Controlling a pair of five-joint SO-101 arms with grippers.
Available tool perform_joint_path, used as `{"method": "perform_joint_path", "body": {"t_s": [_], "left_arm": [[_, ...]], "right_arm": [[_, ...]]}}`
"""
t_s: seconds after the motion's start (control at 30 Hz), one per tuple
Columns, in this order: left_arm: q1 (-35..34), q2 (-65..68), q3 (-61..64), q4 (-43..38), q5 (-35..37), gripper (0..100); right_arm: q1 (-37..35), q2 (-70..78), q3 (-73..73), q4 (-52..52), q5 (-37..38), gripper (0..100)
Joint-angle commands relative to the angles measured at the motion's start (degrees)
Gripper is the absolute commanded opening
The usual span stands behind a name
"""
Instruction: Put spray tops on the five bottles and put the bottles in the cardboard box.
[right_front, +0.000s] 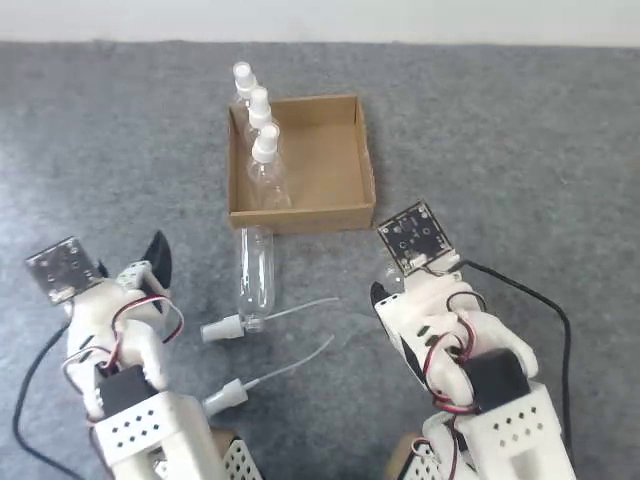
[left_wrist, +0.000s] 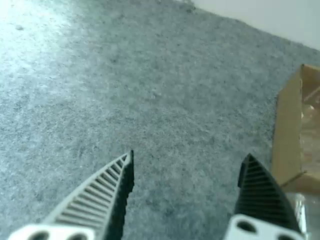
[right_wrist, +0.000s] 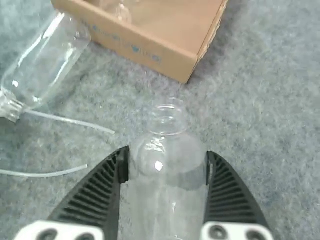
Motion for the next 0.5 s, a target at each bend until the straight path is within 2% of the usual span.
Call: {"method": "perform_joint_path", "body": {"t_s": [0.0,0.1,0.3,0.47], "left_arm": [[2.64,-1.05,-5.49,5.98,-3.34,32],[5.36,-0.7,-6.55,8.18,-5.45,32],[10.64,-0.62,-8.31,13.1,-10.2,32],[13.54,-0.53,-10.77,19.08,-16.88,32]], "right_arm": [[0.31,-2.51,-0.18,-1.98,-0.62,10.2],[0.66,-3.12,1.76,-4.18,-0.62,10.2],[6.55,-2.95,4.13,-9.19,-0.7,10.1],[7.25,-2.59,5.36,-11.47,-2.55,10.1]]}}
